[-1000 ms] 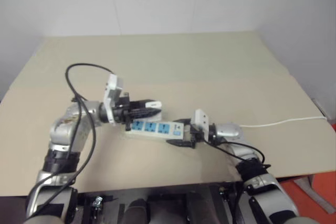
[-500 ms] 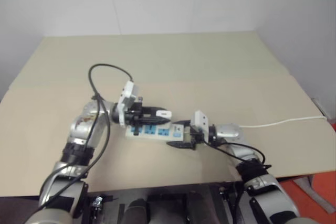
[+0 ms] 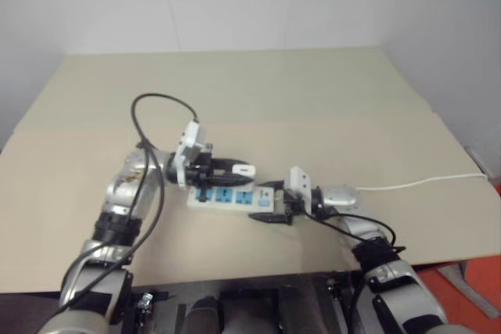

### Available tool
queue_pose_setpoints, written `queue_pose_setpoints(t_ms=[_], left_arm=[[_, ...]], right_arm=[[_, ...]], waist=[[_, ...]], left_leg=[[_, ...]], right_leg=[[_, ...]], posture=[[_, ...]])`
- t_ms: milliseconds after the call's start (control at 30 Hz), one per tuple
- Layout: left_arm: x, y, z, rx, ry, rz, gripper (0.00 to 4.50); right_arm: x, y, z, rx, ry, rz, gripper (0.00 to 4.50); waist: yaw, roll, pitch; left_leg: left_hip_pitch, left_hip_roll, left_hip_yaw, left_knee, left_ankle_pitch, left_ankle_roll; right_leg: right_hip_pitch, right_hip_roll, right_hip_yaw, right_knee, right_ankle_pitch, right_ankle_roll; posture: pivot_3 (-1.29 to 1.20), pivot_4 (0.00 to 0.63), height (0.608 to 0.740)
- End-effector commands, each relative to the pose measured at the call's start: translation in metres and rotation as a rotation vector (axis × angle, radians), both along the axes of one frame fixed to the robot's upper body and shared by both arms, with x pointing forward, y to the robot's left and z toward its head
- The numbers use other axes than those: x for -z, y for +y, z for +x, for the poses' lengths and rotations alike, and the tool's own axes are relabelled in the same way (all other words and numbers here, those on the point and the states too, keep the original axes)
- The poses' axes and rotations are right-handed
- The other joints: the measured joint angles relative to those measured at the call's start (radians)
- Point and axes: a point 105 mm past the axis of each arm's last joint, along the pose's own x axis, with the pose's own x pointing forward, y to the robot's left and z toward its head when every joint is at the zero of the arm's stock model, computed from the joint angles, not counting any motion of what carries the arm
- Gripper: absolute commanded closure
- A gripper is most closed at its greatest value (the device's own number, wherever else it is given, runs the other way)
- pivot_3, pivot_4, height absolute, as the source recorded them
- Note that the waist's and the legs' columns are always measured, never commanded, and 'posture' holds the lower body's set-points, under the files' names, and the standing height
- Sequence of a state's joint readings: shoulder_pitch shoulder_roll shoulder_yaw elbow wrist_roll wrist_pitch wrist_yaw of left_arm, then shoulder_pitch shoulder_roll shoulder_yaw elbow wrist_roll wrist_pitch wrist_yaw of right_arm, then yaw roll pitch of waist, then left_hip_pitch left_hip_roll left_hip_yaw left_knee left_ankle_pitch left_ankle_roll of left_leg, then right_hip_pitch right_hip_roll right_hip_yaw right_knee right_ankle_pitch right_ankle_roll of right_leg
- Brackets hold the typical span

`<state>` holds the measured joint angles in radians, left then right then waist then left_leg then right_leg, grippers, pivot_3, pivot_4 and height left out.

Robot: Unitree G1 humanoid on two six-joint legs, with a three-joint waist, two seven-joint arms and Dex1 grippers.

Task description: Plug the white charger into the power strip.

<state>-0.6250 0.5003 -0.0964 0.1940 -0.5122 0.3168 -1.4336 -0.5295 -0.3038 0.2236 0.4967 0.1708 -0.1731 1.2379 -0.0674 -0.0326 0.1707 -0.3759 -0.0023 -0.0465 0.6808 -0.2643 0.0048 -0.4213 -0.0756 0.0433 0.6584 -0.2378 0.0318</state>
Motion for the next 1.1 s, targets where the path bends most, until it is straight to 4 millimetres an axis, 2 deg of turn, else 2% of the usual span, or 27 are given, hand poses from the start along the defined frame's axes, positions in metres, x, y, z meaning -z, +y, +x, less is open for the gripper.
queue_pose_setpoints(t_ms=[33, 400, 900, 1000, 1100], left_arm=[[-0.016, 0.003, -0.003, 0.015, -0.045, -0.026, 3.48], [-0.027, 0.005, -0.004, 0.021, -0.071, -0.032, 3.48], [-0.031, 0.004, -0.004, 0.026, -0.075, -0.041, 3.48], [-0.029, 0.003, -0.007, 0.049, -0.075, -0.041, 3.48], [-0.019, 0.002, -0.011, 0.079, -0.107, 0.003, 3.48]], right_arm=[[0.016, -0.004, -0.006, -0.033, 0.039, -0.049, 1.06], [0.032, -0.010, -0.015, -0.118, 0.093, -0.109, 1.06], [0.033, -0.009, -0.012, -0.096, 0.082, -0.101, 1.06], [0.032, -0.009, -0.012, -0.092, 0.082, -0.099, 1.06], [0.031, -0.010, -0.010, -0.084, 0.083, -0.095, 1.06]], waist=[[0.001, 0.000, 0.000], [0.009, 0.000, 0.000], [0.011, 0.000, -0.001], [0.011, 0.000, -0.001], [0.011, 0.000, -0.001]], left_leg=[[0.001, 0.000, 0.000, 0.000, 0.000, 0.000], [0.004, 0.000, 0.000, -0.001, 0.000, 0.000], [0.009, 0.000, -0.001, -0.001, 0.000, 0.000], [0.011, 0.000, -0.001, -0.002, 0.000, 0.000], [0.012, 0.000, -0.002, -0.003, 0.000, 0.000]], right_leg=[[0.001, 0.000, 0.000, 0.000, 0.000, 0.000], [0.004, 0.000, 0.000, -0.002, 0.000, 0.000], [0.012, 0.000, -0.001, -0.004, 0.000, 0.000], [0.014, 0.000, -0.001, -0.005, 0.000, 0.000], [0.016, 0.000, -0.002, -0.007, 0.000, 0.000]], posture=[[0.00, 0.150, 0.740], [0.00, 0.150, 0.740], [0.00, 0.150, 0.740], [0.00, 0.150, 0.740], [0.00, 0.150, 0.740]])
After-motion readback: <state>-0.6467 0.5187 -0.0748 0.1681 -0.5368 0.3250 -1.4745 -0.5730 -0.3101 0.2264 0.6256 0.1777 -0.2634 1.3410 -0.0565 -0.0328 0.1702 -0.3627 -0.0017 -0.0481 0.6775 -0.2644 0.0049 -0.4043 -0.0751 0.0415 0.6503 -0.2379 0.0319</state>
